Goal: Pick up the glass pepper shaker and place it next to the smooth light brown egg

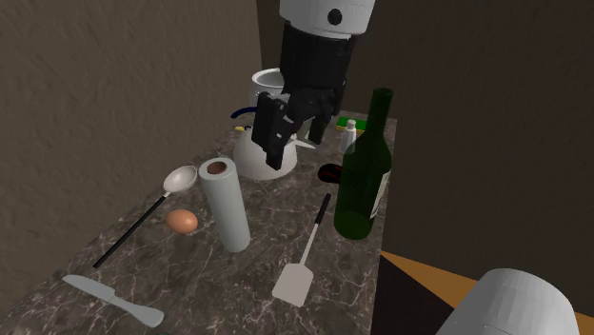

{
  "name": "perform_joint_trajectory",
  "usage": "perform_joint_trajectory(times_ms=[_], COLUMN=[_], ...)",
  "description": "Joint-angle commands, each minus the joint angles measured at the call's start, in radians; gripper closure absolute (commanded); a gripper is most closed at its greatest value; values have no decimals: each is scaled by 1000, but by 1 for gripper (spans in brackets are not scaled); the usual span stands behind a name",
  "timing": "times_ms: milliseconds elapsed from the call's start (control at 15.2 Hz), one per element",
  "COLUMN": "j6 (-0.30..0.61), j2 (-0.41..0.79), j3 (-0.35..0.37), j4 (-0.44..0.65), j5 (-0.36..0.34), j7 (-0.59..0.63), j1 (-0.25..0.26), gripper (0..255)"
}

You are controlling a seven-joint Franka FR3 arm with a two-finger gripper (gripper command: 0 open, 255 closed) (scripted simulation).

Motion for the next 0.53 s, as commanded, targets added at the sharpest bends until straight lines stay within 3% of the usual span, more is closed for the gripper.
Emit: perform_joint_trajectory(times_ms=[0, 462], j6=[0, 117], j2=[0, 97], j3=[0, -107], j4=[0, -24], j5=[0, -89], j7=[0, -120], j1=[0, -49], gripper=[0, 0])
